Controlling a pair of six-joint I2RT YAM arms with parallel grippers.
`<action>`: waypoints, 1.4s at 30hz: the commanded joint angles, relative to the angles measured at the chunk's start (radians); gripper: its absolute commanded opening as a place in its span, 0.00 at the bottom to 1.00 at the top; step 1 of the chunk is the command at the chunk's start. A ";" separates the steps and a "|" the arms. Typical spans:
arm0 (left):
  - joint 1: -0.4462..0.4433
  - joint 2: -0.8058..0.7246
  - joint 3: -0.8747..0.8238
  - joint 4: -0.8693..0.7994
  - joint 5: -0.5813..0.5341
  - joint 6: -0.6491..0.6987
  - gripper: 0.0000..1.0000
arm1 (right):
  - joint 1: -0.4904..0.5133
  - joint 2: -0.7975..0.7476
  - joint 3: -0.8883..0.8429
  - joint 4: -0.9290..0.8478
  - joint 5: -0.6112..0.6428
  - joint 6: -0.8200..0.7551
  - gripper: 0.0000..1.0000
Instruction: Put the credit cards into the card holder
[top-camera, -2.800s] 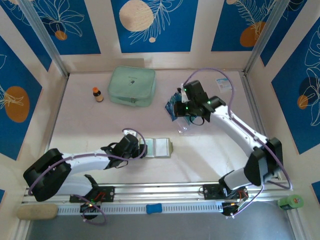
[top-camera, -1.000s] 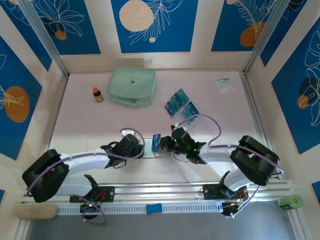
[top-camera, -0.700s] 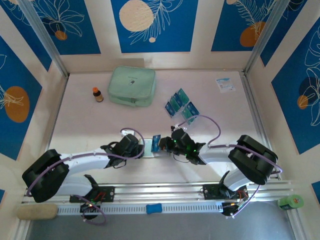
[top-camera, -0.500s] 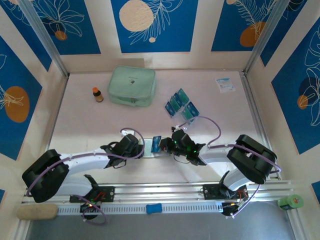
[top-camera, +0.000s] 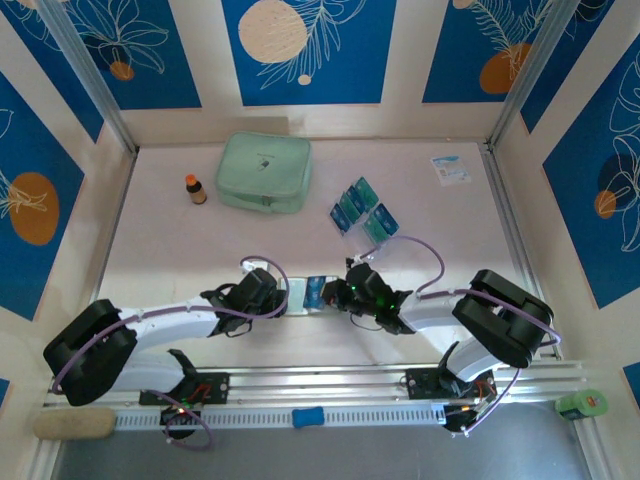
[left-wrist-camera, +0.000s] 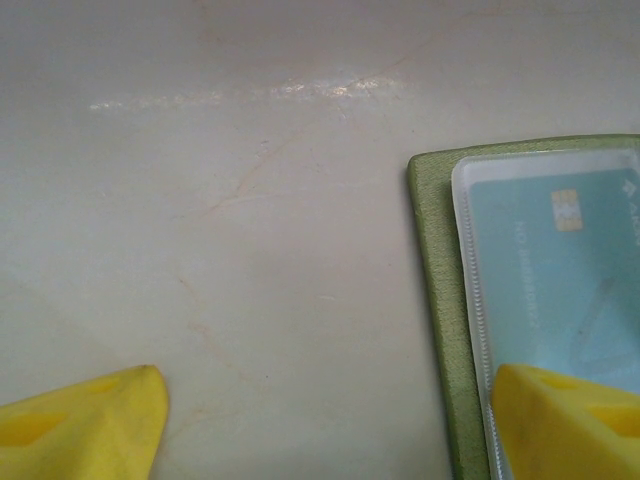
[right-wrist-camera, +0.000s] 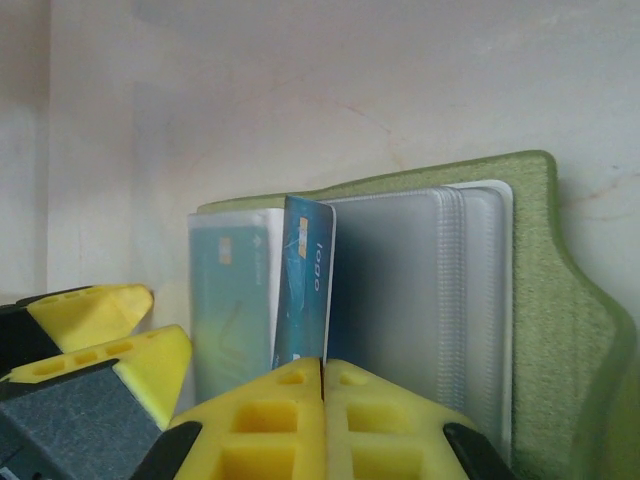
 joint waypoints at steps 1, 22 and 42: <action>0.006 -0.016 -0.009 -0.044 -0.025 -0.010 0.85 | 0.008 -0.018 -0.013 0.000 0.030 0.009 0.00; 0.006 -0.014 -0.008 -0.045 -0.024 -0.011 0.85 | 0.008 0.051 -0.007 0.078 -0.052 0.008 0.00; 0.006 -0.017 -0.015 -0.039 -0.029 -0.012 0.85 | 0.004 0.024 -0.038 0.042 -0.078 0.027 0.00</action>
